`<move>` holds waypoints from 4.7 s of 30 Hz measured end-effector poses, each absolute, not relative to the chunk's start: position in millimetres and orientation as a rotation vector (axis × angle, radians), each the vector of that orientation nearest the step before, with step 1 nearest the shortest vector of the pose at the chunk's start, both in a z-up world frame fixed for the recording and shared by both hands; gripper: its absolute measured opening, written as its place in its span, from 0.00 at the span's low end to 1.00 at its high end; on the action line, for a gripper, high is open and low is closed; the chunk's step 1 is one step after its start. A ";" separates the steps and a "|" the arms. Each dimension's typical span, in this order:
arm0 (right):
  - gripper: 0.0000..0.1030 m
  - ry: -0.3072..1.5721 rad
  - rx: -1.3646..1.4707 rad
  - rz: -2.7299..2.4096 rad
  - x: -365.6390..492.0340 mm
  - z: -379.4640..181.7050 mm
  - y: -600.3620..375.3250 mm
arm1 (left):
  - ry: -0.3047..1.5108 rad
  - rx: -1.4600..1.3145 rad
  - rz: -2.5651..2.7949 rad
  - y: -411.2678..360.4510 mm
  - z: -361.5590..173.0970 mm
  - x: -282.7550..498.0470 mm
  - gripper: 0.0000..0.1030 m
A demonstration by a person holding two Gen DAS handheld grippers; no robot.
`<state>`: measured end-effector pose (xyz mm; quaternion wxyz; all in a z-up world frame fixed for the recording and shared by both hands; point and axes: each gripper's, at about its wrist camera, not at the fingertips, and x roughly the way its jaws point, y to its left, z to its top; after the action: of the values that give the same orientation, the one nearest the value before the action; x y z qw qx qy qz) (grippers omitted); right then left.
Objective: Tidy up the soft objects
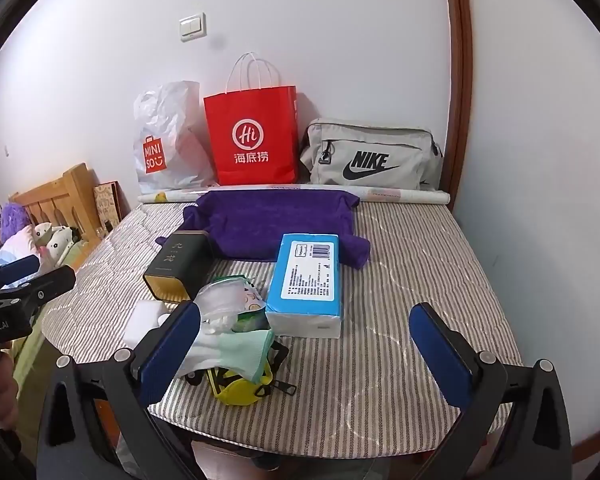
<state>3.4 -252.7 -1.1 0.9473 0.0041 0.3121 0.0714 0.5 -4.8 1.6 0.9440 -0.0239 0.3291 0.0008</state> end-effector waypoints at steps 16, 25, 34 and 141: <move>1.00 0.624 0.012 0.152 0.6 1.4 -254.3 | 0.667 -0.050 -0.001 -4.5 3.1 -0.9 1.00; 1.00 0.616 0.009 0.154 -2.6 3.4 -254.1 | 0.664 -0.050 0.000 -4.4 3.0 -1.5 1.00; 1.00 0.611 0.006 0.158 -4.3 3.9 -253.5 | 0.663 -0.048 0.001 -5.7 6.6 -1.4 1.00; 0.30 0.972 -0.224 0.328 125.2 -117.0 -132.8 | 1.012 -0.246 -0.270 68.6 -163.7 111.6 0.62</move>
<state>125.2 -132.8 -117.0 0.8654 -0.1068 0.4640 0.1564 111.6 68.6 -163.7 0.8586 -0.1171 0.4821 -0.1288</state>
